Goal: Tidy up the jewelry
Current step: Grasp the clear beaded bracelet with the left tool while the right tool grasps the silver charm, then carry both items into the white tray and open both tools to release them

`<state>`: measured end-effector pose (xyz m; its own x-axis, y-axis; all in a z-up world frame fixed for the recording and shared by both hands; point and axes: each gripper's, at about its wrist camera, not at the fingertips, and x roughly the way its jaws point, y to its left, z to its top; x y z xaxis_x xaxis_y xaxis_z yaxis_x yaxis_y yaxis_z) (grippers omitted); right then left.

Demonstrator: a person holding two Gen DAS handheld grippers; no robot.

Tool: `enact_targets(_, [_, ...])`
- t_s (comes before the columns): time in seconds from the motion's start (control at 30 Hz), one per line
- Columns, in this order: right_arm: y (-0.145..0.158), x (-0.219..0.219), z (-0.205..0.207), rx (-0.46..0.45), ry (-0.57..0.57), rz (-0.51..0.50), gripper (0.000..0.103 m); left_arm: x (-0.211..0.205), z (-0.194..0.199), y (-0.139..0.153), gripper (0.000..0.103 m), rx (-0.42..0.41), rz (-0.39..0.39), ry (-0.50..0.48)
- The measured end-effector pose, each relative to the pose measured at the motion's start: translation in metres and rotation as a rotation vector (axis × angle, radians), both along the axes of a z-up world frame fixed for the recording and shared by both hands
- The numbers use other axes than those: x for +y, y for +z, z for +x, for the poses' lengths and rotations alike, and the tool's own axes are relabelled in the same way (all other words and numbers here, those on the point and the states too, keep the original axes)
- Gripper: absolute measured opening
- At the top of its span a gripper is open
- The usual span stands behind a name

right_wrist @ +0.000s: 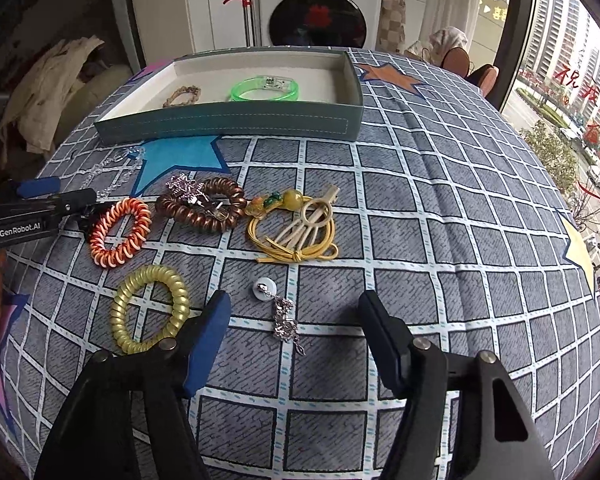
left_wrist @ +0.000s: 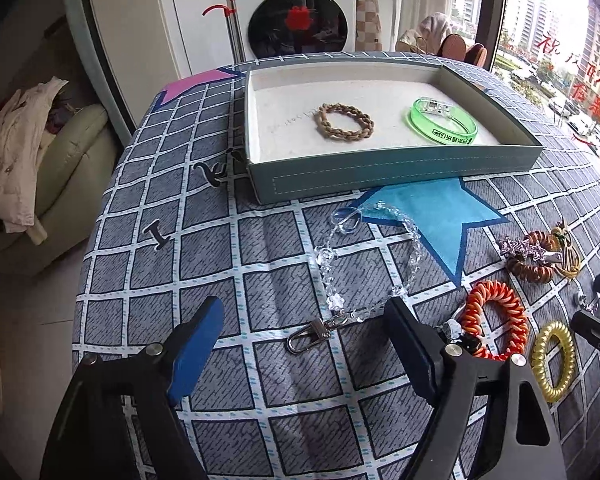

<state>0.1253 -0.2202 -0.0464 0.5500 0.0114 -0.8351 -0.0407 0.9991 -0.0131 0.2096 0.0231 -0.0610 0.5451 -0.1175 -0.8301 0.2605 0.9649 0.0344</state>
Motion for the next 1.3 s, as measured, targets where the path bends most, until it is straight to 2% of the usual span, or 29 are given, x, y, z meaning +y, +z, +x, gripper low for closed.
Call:
enact_targets(0.07, [0.0, 0.002, 0.003, 0.002, 0.008, -0.002, 0.064, -0.003, 0.002, 0.001, 0.09, 0.009, -0.019, -0.016])
enact_targets(0.13, [0.001, 0.004, 0.004, 0.006, 0.013, -0.001, 0.06, -0.005, 0.003, 0.001, 0.087, 0.015, -0.03, -0.025])
enact_targets(0.2, [0.002, 0.006, 0.003, 0.009, 0.021, -0.001, 0.054, -0.007, 0.003, 0.002, 0.078, 0.022, -0.047, -0.039])
enact_targets(0.27, [0.002, 0.008, 0.003, 0.01, 0.028, -0.003, 0.05, -0.01, 0.002, 0.002, 0.076, 0.021, -0.04, -0.051])
enact_targets(0.33, [0.003, 0.01, 0.004, 0.015, 0.033, -0.001, 0.046, -0.011, 0.002, 0.003, 0.069, 0.021, -0.045, -0.067])
enact_targets(0.4, [0.003, 0.012, 0.004, 0.019, 0.037, 0.0, 0.039, -0.015, 0.002, 0.004, 0.05, 0.02, -0.044, -0.084])
enact_targets(0.47, [0.004, 0.014, 0.005, 0.023, 0.043, 0.001, 0.033, -0.018, 0.002, 0.005, 0.039, 0.021, -0.035, -0.099])
enact_targets(0.53, [0.004, 0.015, 0.004, 0.021, 0.04, -0.006, 0.02, -0.017, 0.001, 0.005, 0.036, 0.016, -0.034, -0.092])
enact_targets(0.57, [0.004, 0.015, 0.004, 0.02, 0.037, -0.009, 0.012, -0.017, 0.0, 0.005, 0.036, 0.013, -0.036, -0.09])
enact_targets(0.7, [0.005, 0.012, 0.001, 0.016, 0.017, 0.001, 0.012, -0.008, -0.006, 0.006, 0.036, 0.01, -0.072, -0.071])
enact_targets(0.87, [0.013, -0.003, -0.004, 0.005, -0.02, 0.064, 0.012, 0.001, -0.012, 0.015, 0.036, -0.009, -0.093, -0.067])
enact_targets(1.3, [0.041, -0.018, -0.003, -0.04, -0.044, 0.157, 0.012, 0.009, -0.024, 0.054, 0.035, -0.074, -0.18, -0.073])
